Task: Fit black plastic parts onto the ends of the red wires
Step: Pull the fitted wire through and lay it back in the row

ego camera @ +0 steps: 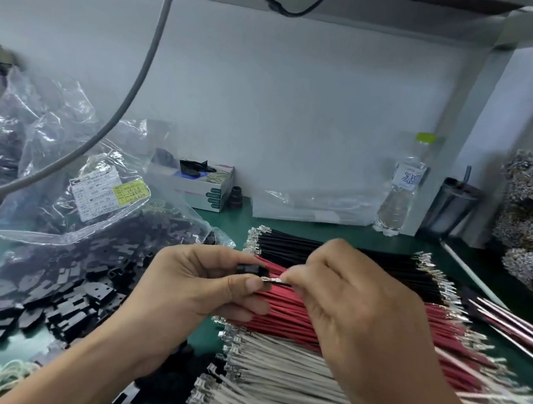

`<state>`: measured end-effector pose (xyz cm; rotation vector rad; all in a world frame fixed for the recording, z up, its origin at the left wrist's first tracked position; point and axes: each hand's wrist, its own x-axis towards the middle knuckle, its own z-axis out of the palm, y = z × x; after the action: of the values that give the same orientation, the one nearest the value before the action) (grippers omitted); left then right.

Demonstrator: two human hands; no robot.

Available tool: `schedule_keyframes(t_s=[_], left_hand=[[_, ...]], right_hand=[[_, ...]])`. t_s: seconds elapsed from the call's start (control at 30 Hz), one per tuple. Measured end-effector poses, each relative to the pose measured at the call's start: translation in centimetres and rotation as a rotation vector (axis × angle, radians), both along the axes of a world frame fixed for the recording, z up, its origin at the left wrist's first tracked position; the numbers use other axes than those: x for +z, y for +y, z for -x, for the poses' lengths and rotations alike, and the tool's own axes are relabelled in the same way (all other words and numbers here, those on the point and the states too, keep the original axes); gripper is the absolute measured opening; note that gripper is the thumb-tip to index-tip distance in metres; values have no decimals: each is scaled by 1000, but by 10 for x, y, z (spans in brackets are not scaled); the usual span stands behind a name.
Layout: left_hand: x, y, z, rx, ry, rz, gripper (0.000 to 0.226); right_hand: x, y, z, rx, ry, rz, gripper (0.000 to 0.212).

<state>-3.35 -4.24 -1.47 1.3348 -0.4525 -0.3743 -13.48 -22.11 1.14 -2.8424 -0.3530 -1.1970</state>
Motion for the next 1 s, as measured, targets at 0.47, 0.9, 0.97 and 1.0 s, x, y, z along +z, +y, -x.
schedule_keyframes(t_s=[0.47,0.9,0.97,1.0], left_hand=[[-5,0,-2,-42,-4,7,50],[-5,-1,-2,-17,-42,-21,30],[-6,0,-2,-30,-45,-17,37],[-6,-1,-2,-33,-44,-17,40]], right_hand=[[-13,-5,-4,53,-38,-316,15],[-9,-12,2,165,39,-468,12],[-8,-11,3,162,58,-428,11],[-9,-11,3,158,73,-417,9]])
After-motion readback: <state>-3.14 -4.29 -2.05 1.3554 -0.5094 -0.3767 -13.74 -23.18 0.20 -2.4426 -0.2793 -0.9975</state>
